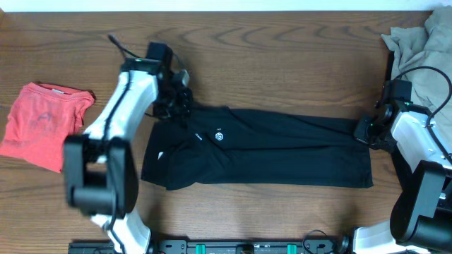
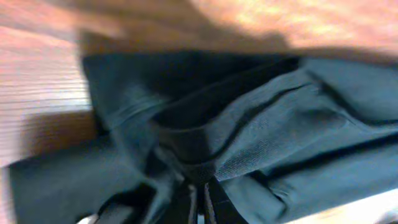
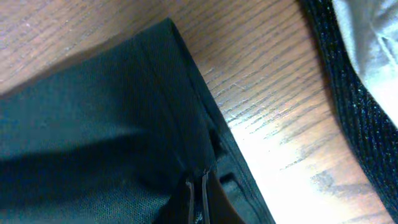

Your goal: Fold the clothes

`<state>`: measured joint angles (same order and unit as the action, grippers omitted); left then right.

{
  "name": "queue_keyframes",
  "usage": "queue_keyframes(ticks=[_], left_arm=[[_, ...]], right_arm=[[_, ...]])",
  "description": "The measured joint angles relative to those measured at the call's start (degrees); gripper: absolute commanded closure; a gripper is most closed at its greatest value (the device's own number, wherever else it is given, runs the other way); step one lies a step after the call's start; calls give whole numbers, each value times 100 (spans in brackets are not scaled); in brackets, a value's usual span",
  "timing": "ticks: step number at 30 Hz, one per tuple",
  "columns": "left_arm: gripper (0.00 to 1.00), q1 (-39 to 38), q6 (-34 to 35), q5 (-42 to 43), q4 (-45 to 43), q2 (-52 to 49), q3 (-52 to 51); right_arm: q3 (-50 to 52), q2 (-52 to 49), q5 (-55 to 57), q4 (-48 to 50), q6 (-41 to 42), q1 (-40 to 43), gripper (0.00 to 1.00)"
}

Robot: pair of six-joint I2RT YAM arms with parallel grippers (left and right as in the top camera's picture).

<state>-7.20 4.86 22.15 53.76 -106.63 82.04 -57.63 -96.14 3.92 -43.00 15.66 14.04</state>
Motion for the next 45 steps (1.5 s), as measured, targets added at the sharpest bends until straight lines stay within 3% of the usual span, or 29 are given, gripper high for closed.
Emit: queue_keyframes(ticks=[8, 15, 30, 36, 39, 42, 45], left_arm=[[94, 74, -2, 188, 726, 1248, 4], [94, 79, 0, -146, 1554, 1399, 4], [94, 79, 0, -306, 2299, 1803, -162], [93, 79, 0, -308, 2321, 1803, -573], [83, 79, -22, -308, 2214, 1803, -737], [59, 79, -35, -315, 1932, 1803, -776], [55, 79, 4, -328, 1655, 1803, -778]], right_arm=[[-205, 22, -122, -304, -11, 0, 99], [-267, 208, -28, -857, -85, 0, 99], [-271, 214, 671, -1440, -46, 4, 99], [-271, 214, 866, -1416, 72, 4, 89], [-271, 214, 914, -1421, 122, 4, 82], [-271, 214, 957, -1434, 166, 15, 69], [-271, 214, 981, -1482, 170, 15, 64]])
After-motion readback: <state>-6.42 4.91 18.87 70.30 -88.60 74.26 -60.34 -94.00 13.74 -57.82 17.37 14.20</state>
